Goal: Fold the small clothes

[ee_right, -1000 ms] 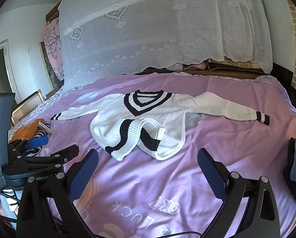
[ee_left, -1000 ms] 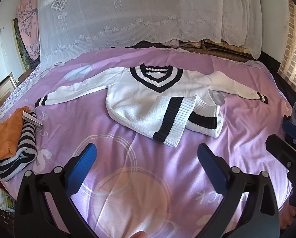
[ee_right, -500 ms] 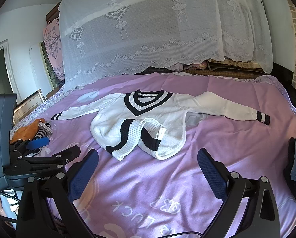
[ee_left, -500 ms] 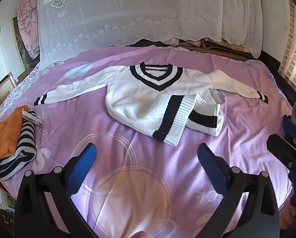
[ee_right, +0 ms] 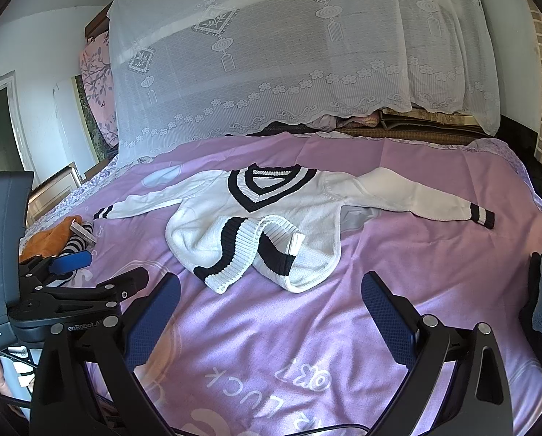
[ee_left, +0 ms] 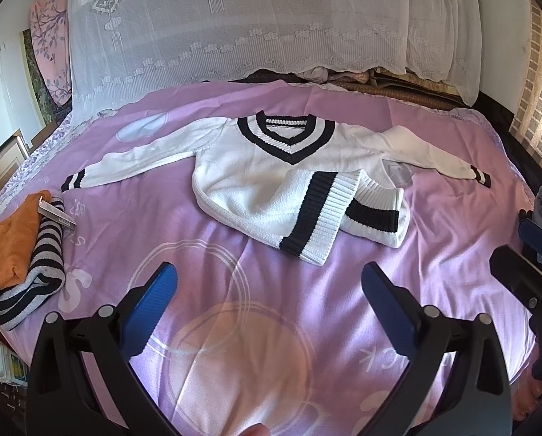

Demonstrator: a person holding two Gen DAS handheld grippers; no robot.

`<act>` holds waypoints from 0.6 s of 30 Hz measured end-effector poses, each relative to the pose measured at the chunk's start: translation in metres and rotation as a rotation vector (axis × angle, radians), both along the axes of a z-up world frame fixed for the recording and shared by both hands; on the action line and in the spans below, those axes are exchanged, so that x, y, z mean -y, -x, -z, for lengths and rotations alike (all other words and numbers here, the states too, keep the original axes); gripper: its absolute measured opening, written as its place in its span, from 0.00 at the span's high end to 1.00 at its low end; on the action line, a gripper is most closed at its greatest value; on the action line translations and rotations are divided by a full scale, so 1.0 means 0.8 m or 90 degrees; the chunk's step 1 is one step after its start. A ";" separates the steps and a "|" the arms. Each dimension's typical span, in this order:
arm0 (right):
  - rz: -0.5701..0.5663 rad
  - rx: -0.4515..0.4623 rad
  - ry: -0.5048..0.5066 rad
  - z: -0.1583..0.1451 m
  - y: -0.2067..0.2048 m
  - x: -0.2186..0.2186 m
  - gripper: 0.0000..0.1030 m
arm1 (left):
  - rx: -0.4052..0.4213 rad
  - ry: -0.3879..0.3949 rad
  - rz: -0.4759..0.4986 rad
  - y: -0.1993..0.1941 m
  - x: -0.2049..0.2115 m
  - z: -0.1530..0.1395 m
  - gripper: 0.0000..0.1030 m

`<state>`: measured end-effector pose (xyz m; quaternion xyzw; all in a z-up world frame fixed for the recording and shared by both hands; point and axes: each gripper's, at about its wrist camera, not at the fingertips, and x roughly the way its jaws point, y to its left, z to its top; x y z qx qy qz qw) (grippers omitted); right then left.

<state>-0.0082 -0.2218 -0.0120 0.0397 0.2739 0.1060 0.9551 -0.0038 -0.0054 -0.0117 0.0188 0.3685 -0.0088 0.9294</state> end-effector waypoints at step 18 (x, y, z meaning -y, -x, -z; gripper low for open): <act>-0.001 -0.001 0.000 0.002 0.001 -0.001 0.03 | -0.008 0.002 0.001 -0.001 0.003 0.007 0.04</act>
